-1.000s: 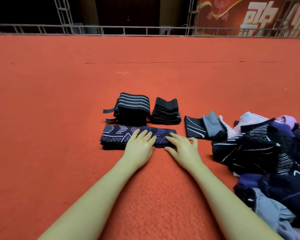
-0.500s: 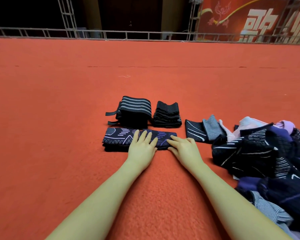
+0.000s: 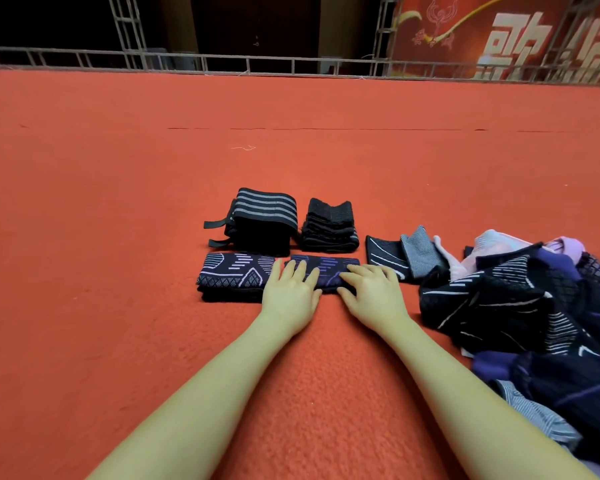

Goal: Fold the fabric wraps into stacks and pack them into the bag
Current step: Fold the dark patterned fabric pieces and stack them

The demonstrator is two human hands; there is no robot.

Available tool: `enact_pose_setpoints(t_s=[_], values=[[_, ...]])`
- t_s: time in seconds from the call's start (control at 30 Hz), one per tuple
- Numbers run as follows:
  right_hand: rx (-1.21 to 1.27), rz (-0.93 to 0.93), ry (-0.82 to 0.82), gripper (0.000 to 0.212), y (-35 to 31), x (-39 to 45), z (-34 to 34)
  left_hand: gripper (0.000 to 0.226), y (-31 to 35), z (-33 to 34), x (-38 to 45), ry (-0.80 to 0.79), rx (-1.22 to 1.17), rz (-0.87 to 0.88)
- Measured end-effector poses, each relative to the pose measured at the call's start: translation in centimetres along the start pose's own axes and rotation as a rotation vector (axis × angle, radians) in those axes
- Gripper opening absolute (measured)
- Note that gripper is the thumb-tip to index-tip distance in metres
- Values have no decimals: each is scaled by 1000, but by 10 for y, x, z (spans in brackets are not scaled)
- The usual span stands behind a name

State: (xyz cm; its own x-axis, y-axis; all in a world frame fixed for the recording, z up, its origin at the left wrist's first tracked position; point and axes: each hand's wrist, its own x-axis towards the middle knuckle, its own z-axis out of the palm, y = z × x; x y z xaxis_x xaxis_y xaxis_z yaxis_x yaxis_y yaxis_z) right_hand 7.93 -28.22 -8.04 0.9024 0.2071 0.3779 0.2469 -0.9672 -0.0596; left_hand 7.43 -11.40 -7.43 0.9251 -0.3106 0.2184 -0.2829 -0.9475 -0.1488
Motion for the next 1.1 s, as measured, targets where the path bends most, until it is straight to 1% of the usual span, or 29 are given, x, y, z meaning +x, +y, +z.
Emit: enact_pose_setpoints(t_s=[0.1,0.13,0.2,0.27,0.3,0.33,0.43,0.5,0.53,0.67,0.73,0.8,0.83,0.87,0.97,1.0,1.03,1.1], values=[[-38,-49,113,24,0,4,-14,52,3,-6,1,43,-101,7],[-70,-58,174,23,2,7,-21,49,6,-10,3,97,-115,7],[-172,-67,270,18,10,15,-36,46,14,-19,9,139,-147,14],[-287,-26,314,11,25,22,-49,44,26,-27,18,122,-257,51],[-334,-1,319,10,36,24,-52,44,34,-31,22,126,-290,65],[-373,26,306,15,47,24,-52,43,42,-34,27,159,-307,73],[-502,121,175,40,71,16,-44,38,63,-30,40,150,-375,56],[-557,165,129,51,79,12,-37,35,72,-23,49,182,-387,73],[-554,181,125,51,82,13,-35,33,76,-20,53,187,-374,90],[-521,236,127,45,89,15,-23,38,86,-5,71,65,-269,132],[-496,191,200,34,92,16,-19,34,89,0,77,67,-240,113],[-415,123,297,30,92,17,-18,29,91,0,82,87,-259,88],[-396,106,353,28,92,17,-19,26,92,0,83,116,-265,91],[-389,92,412,26,91,17,-21,23,91,-2,83,180,-282,99],[-362,78,583,10,86,17,-28,9,82,-16,81,433,-348,90],[-356,81,630,4,82,17,-32,8,78,-22,79,501,-346,83],[-354,78,667,4,78,16,-36,10,73,-28,77,546,-339,82],[-337,51,703,11,68,16,-44,19,63,-44,68,628,-315,108]])
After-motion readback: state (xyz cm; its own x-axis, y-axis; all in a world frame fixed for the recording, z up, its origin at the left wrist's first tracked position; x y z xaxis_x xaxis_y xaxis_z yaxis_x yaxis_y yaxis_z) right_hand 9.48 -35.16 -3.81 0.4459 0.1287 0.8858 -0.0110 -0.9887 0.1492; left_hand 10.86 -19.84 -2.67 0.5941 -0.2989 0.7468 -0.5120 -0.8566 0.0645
